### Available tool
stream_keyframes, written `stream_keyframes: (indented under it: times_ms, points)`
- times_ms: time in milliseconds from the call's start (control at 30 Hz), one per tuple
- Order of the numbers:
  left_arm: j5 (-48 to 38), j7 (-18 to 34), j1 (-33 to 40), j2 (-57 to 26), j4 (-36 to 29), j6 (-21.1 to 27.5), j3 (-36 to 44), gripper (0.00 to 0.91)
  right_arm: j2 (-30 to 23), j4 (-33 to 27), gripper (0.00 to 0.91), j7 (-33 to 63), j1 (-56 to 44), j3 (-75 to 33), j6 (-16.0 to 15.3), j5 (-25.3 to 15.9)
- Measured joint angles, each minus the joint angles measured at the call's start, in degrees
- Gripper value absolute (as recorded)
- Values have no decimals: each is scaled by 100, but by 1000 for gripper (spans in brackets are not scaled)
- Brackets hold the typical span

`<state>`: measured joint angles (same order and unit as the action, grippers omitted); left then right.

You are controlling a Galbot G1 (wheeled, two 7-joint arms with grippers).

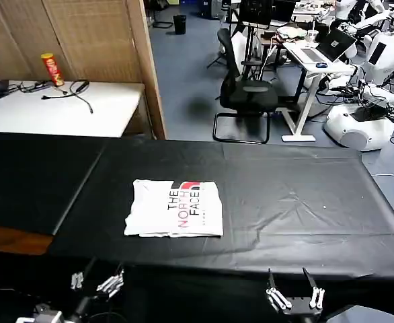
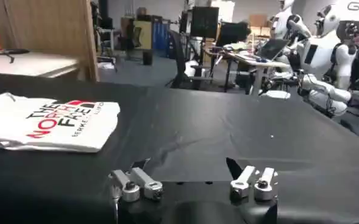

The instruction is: Fold and organize the clothes.

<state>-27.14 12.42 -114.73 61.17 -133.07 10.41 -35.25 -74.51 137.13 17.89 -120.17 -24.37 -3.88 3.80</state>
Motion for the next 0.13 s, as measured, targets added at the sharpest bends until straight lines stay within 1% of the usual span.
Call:
stream_keyframes:
  times_ms: [133]
  points:
    - [1,-11,4,2,-12,-4,-37,878,0,10,878,-5,-13,0,5,-2]
